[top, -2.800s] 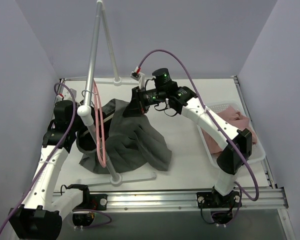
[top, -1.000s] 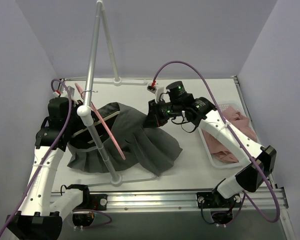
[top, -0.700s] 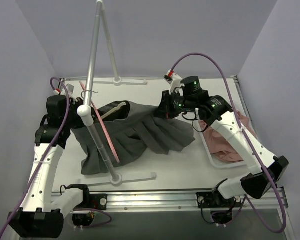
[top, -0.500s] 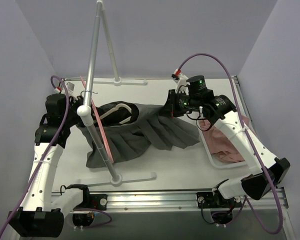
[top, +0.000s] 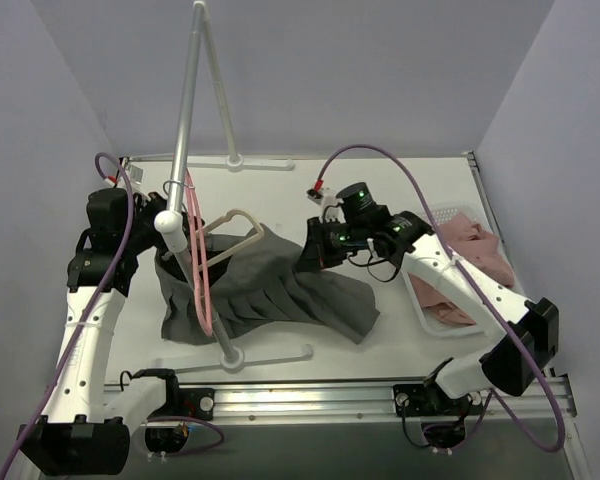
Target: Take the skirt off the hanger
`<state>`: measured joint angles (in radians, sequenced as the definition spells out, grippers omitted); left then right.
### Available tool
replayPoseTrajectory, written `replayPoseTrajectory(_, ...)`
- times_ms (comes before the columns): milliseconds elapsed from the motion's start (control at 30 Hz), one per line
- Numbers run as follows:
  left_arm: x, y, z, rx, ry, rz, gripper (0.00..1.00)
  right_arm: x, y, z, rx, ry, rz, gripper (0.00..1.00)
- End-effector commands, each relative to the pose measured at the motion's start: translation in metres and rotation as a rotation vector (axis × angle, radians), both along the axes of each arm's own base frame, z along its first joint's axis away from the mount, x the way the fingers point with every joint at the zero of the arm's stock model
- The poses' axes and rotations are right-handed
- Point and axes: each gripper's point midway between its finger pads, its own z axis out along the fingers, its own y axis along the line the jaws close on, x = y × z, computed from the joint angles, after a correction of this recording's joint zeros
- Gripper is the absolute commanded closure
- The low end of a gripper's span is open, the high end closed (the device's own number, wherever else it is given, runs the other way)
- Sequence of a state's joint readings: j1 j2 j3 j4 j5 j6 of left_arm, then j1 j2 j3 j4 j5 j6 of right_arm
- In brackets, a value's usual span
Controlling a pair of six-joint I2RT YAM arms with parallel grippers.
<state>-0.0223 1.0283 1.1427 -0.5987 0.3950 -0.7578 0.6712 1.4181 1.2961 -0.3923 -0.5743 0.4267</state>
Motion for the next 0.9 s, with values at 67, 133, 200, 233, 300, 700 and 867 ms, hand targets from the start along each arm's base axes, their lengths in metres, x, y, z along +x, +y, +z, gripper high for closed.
replayPoseTrajectory(67, -0.001, 0.000, 0.019, -0.032, -0.077, 0.008, 0.98, 0.014, 0.032, 0.009, 0.074, -0.038, 0.039, 1.00)
replayPoseTrajectory(133, -0.001, -0.001, 0.019, -0.043, -0.077, 0.008, 0.98, 0.020, 0.044, 0.002, 0.086, -0.016, 0.063, 1.00)
replayPoseTrajectory(200, -0.002, -0.004, 0.019, -0.069, -0.071, 0.004, 0.98, 0.032, 0.060, -0.002, 0.108, -0.007, 0.081, 1.00)
replayPoseTrajectory(233, -0.002, -0.005, 0.019, -0.076, -0.072, 0.000, 0.98, 0.035, 0.066, -0.001, 0.126, 0.003, 0.087, 1.00)
replayPoseTrajectory(300, -0.003, -0.006, 0.021, -0.086, -0.070, -0.004, 0.98, 0.049, 0.082, -0.005, 0.154, 0.008, 0.092, 1.00)
replayPoseTrajectory(700, -0.018, -0.006, 0.020, -0.055, -0.042, -0.030, 0.98, 0.160, 0.157, -0.036, 0.388, 0.016, 0.014, 1.00)
replayPoseTrajectory(867, -0.026, -0.005, 0.014, -0.041, -0.012, -0.036, 0.98, 0.228, 0.139, -0.038, 0.412, -0.052, -0.100, 1.00)
